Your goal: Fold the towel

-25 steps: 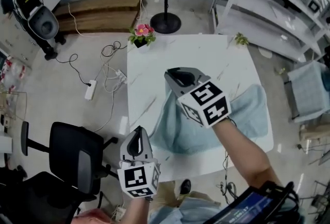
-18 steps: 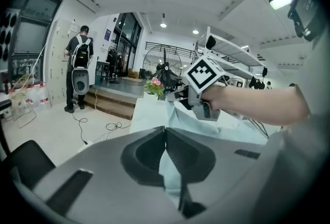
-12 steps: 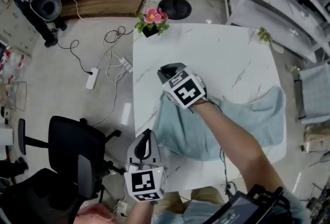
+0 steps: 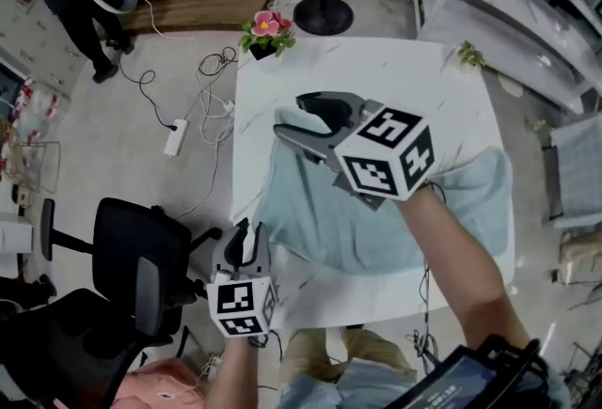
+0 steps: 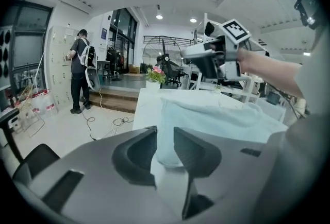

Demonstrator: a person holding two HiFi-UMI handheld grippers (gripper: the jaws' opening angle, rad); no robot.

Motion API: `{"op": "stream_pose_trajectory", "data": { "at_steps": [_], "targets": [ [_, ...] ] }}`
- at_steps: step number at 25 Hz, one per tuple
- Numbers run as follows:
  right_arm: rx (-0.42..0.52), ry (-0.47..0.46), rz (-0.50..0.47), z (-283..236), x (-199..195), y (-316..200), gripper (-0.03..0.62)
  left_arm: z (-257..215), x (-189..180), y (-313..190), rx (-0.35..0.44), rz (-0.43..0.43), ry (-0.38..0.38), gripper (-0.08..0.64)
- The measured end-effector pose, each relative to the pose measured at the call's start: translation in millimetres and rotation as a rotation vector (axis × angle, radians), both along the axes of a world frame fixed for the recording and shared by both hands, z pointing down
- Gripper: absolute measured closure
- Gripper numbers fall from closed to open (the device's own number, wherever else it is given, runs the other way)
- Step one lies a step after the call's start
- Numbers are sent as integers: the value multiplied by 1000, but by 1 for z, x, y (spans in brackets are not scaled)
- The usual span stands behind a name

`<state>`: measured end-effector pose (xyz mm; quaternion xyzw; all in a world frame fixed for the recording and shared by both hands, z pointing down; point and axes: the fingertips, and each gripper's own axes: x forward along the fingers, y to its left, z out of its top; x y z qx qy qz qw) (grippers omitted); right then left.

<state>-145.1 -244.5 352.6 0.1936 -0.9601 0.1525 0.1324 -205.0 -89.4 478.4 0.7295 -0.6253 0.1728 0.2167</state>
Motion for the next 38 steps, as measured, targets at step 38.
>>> {"op": "stream_pose_trajectory", "data": {
  "at_steps": [38],
  "targets": [
    [66, 498, -410, 178, 13, 219, 496, 55, 11, 6, -192, 166, -180, 532]
  ]
}}
